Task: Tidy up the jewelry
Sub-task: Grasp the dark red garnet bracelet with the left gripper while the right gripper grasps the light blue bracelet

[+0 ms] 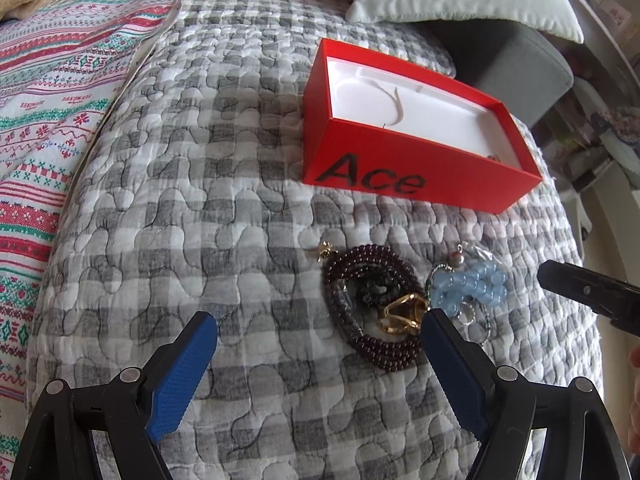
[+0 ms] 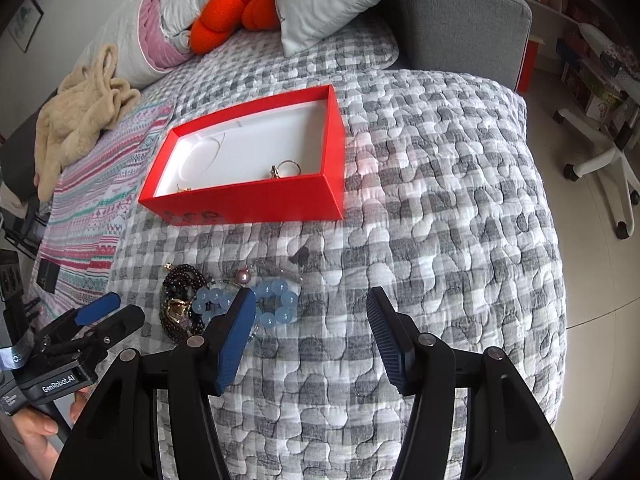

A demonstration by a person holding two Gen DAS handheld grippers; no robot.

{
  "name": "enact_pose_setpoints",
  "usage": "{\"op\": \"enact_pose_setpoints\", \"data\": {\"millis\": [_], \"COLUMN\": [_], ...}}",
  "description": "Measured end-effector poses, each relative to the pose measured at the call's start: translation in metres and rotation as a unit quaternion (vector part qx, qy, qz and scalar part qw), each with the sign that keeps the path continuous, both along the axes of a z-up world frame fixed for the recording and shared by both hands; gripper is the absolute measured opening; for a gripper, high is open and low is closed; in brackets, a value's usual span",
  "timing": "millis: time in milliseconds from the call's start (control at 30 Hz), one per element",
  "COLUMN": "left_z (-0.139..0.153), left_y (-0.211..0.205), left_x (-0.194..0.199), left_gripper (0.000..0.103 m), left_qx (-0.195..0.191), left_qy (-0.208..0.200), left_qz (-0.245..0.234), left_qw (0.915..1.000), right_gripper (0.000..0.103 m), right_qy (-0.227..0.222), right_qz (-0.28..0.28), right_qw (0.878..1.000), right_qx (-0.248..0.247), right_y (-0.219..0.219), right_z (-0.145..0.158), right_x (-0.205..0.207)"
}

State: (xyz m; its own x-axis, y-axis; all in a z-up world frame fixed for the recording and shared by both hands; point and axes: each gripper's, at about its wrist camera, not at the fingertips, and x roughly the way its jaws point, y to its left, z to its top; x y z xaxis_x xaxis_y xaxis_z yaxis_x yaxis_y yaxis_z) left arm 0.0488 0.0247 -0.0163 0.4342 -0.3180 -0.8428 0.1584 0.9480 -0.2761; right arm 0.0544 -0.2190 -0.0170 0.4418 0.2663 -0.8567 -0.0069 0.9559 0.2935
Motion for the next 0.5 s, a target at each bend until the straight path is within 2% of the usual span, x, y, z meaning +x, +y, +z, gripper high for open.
{"op": "enact_pose_setpoints", "data": {"millis": [100, 233, 367, 433, 500], "left_z": [-0.002, -0.003, -0.004, -0.005, -0.005], "left_y": [0.002, 0.009, 0.019, 0.022, 0.023], "left_x": [-0.003, -0.002, 0.002, 0.003, 0.003], "left_gripper": [0.086, 0.086, 0.082, 0.079, 0.078], "left_qx": [0.006, 0.004, -0.007, -0.016, -0.02], "left_qy": [0.0, 0.0, 0.007, 0.01, 0.01], "left_qz": [-0.003, -0.001, 0.007, 0.006, 0.004], "left_qw": [1.0, 1.0, 0.9999, 0.9998, 0.9997], "right_gripper": [0.061, 0.061, 0.06, 0.057, 0.045], "right_qy": [0.023, 0.026, 0.034, 0.043, 0.044], "right_qz": [0.002, 0.0, -0.01, -0.009, -0.006], "right_qw": [1.0, 1.0, 0.999, 0.998, 0.998], "right_qx": [0.003, 0.006, 0.039, 0.052, 0.038], "right_y": [0.003, 0.006, 0.008, 0.011, 0.017], "right_z": [-0.011, -0.016, -0.022, -0.026, -0.029], "right_x": [-0.001, 0.004, 0.015, 0.019, 0.022]}}
